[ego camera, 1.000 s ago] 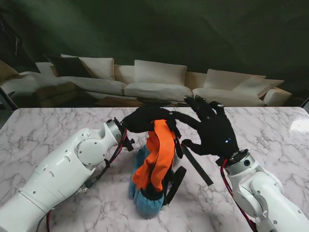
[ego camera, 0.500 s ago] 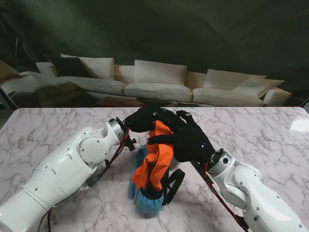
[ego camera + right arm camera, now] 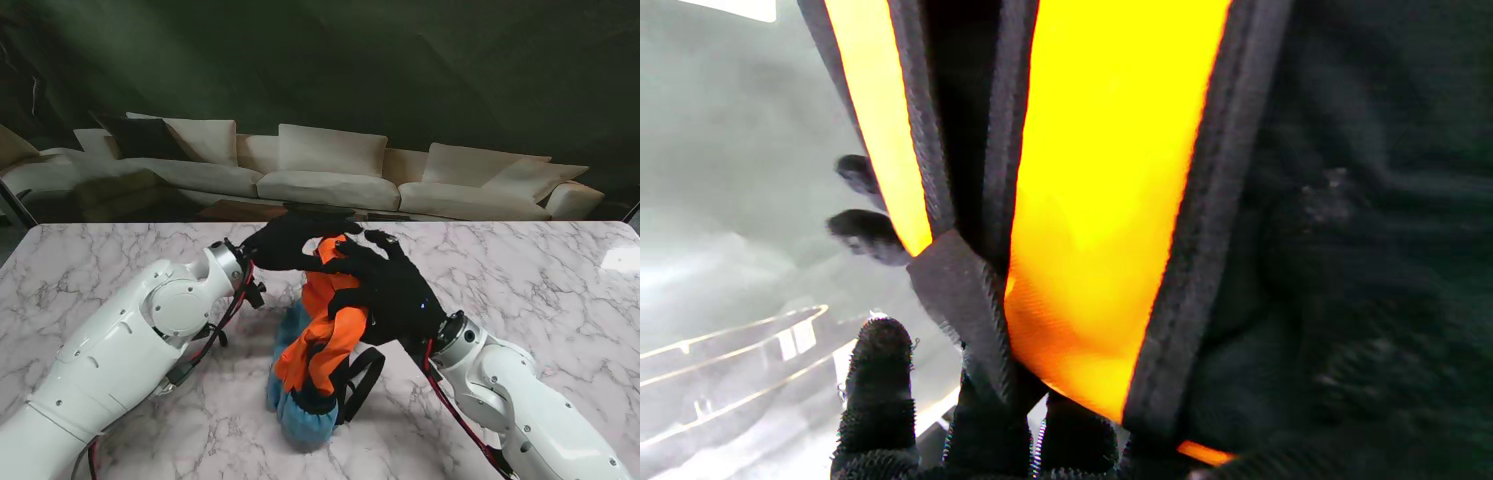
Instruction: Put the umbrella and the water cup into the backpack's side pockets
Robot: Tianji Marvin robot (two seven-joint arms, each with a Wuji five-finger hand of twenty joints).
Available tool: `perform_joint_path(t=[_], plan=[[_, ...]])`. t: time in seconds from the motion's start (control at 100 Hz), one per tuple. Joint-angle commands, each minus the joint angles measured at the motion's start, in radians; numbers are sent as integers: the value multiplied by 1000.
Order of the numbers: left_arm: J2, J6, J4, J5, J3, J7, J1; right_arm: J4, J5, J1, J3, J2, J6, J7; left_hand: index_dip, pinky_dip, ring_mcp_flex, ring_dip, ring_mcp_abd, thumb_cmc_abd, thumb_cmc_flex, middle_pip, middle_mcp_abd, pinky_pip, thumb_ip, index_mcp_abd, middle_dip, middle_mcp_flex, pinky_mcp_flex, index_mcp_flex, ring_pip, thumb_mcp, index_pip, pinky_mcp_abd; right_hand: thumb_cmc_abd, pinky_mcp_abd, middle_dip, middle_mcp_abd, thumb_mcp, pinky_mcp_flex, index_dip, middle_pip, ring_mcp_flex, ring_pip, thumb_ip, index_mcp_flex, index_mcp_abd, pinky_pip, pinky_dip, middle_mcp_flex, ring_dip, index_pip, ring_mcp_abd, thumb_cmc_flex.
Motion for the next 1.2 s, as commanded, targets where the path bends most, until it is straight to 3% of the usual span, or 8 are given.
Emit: perform_joint_path(t=[0.0, 0.06, 0.26, 0.38, 0.49, 0.68, 0.81, 1.19], plan=[[20, 8, -15, 35, -22, 14, 6, -27, 7, -19, 16, -4, 4, 4, -14, 14, -16, -11, -1, 11, -3, -19, 7, -23, 16, 26, -11, -28, -8, -12, -14, 9, -15, 34, 124, 5, 30, -31, -56, 9, 112, 31, 48, 40, 9, 246, 14, 10, 11, 58, 48, 163, -34, -111], [23, 16, -37, 53, -55, 19, 24, -43, 20, -27, 31, -9, 8, 10, -14, 17, -13, -11, 3, 20, 10, -18, 10, -18, 17, 32, -11, -19, -3, -3, -12, 11, -15, 27, 157, 11, 82, -42, -49, 29, 280, 57, 128, 83, 75, 319, 62, 23, 28, 149, 95, 130, -50, -140], [31, 23, -90, 76, -142, 15, 72, -101, 113, -56, 73, -33, 16, 75, -10, 19, -8, -10, 6, 55, 28, -17, 12, -15, 17, 40, -8, 1, -8, 15, -9, 6, -11, 24, 127, 23, 185, -13, -40, 207, 453, 131, 450, 180, 87, 378, 172, 118, 120, 524, 199, 161, -9, -97], [35, 12, -107, 92, -171, 17, 91, -143, 147, -69, 93, -38, 45, 138, -6, 21, 1, -9, 8, 63, 31, -15, 11, -12, 17, 39, -6, 22, -6, 31, -5, 2, -5, 24, 96, 29, 240, 44, -21, 401, 618, 223, 705, 298, 43, 191, 152, 258, 233, 679, 267, 225, 16, -71], [36, 6, -117, 96, -185, 19, 104, -175, 137, -72, 107, -33, 93, 182, -2, 21, 8, -9, 10, 84, 33, -13, 9, -11, 17, 41, -4, 40, -5, 44, -4, 3, -1, 22, 95, 10, 278, 82, -26, 507, 583, 343, 818, 450, 11, 130, 140, 379, 278, 727, 329, 243, 22, -48], [33, 3, -146, 62, -198, 22, 137, -225, 101, -69, 132, -21, 164, 287, 1, 22, 14, -4, 37, 122, 34, -14, 22, -6, 15, 60, -1, 66, -1, 47, 2, -4, -2, 24, 94, -52, 310, 162, -14, 708, 395, 442, 826, 1054, 1, 166, 216, 638, 333, 884, 451, 159, 20, -24], [32, -8, -179, 35, -208, 18, 163, -230, 83, -47, 131, -16, 187, 316, -4, 20, 26, -4, 33, 139, 22, -19, 47, -6, 13, 109, -1, 88, 4, 43, 4, -8, -13, 27, 96, -75, 344, 86, 0, 788, 279, 499, 826, 1257, 3, 195, 269, 719, 342, 946, 521, 88, -22, -2], [35, -58, -252, -31, -247, -1, 225, -270, 44, -24, 126, -11, 235, 363, -23, 8, 26, -15, 45, 153, -30, -52, 77, -8, 8, 181, -21, 94, 11, 25, -4, -19, -38, 30, 84, -80, 400, 66, 31, 866, 226, 653, 824, 1431, -3, 250, 304, 775, 324, 945, 610, 82, -37, 33]])
